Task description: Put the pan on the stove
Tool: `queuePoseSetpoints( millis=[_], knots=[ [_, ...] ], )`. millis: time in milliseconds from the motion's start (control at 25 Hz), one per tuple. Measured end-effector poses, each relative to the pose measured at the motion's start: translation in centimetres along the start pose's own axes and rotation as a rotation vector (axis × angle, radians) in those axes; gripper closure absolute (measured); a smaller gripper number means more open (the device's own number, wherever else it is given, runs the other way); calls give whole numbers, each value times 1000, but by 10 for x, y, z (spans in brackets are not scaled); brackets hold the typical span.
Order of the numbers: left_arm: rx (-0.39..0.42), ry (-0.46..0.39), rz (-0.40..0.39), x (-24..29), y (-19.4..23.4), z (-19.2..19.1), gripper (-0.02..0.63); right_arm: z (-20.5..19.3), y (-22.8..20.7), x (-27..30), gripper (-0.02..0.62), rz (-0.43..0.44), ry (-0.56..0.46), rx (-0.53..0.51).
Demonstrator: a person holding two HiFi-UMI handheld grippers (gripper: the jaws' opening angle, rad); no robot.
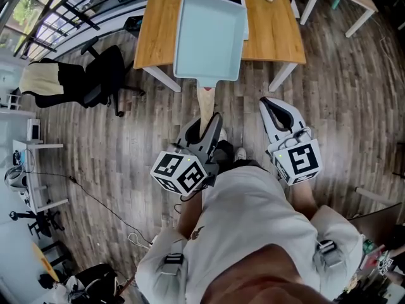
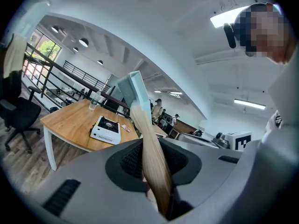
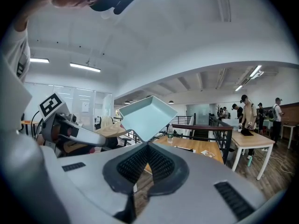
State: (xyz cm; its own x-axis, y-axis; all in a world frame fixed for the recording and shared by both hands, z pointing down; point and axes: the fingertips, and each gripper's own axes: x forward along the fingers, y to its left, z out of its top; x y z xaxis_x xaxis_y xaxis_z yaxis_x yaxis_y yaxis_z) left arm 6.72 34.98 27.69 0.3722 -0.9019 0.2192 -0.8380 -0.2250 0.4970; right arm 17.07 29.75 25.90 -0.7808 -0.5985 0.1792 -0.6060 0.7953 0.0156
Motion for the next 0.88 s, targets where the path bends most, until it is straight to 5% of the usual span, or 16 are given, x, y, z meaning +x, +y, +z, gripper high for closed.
queuePoseSetpoints(
  millis=[880],
  knots=[
    [16,62,-53,72,97,57,515,14,-30,125,575,-65,39,-7]
  ],
)
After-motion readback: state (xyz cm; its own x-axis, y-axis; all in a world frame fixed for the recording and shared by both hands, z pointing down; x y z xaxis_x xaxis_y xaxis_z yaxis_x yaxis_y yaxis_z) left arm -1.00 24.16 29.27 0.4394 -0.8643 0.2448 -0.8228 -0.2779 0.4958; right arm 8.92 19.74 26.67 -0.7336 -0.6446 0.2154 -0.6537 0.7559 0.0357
